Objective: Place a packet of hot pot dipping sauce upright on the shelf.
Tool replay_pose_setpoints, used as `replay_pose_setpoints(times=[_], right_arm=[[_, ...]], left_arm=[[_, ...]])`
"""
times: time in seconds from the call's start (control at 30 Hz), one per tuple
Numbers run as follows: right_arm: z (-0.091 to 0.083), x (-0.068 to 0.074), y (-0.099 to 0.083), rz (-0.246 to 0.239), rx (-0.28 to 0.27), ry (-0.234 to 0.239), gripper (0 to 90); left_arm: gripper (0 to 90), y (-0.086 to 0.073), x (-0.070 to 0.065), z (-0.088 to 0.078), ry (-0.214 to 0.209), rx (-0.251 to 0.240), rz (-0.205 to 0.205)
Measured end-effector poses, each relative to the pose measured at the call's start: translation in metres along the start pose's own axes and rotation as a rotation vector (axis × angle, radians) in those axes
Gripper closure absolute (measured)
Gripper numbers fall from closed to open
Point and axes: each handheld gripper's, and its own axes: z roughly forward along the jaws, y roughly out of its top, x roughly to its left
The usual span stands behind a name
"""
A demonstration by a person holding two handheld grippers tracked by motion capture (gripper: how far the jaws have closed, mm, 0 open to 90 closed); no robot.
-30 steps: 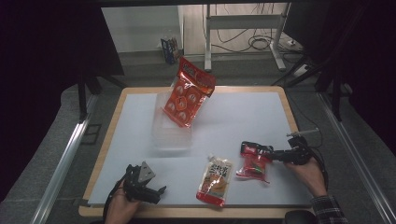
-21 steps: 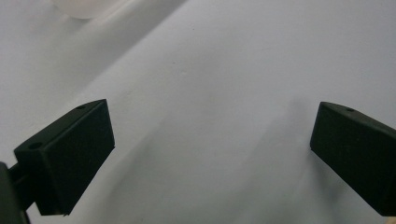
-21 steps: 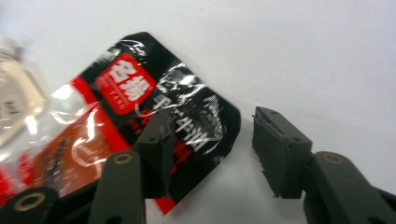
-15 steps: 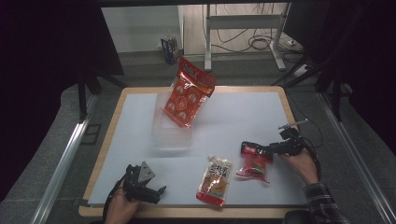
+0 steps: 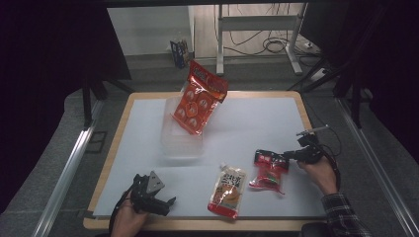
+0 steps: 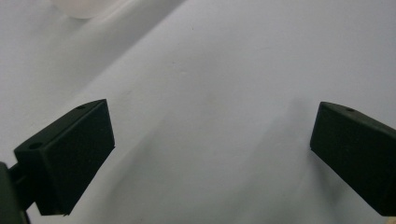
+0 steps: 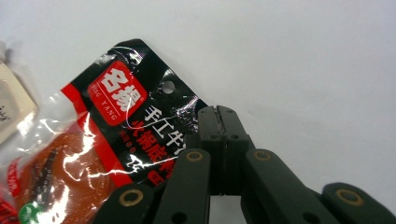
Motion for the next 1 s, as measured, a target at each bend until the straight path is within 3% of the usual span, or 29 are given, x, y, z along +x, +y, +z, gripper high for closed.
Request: replay_pose_setpoints(times=[0.2,0.6,0.8,1.0], right_arm=[[-0.017,0.010,0.005,-0.018,-0.043,-0.007,89.0],[-0.046,0.034,0.019,-0.080,-0.123,0.025,89.1],[-0.054,0.043,0.026,-0.107,-0.135,0.027,89.1],[-0.057,0.045,0.025,-0.114,-0.145,0.037,89.0]], left_arm=[[0.0,0.000,0.000,0.000,0.001,0.000,0.001],[0.0,0.000,0.000,0.000,0.001,-0.002,0.001],[0.0,0.000,-0.001,0.000,0.000,-0.002,0.003],[0.0,0.001,0.000,-0.001,-0.012,-0.010,-0.022]])
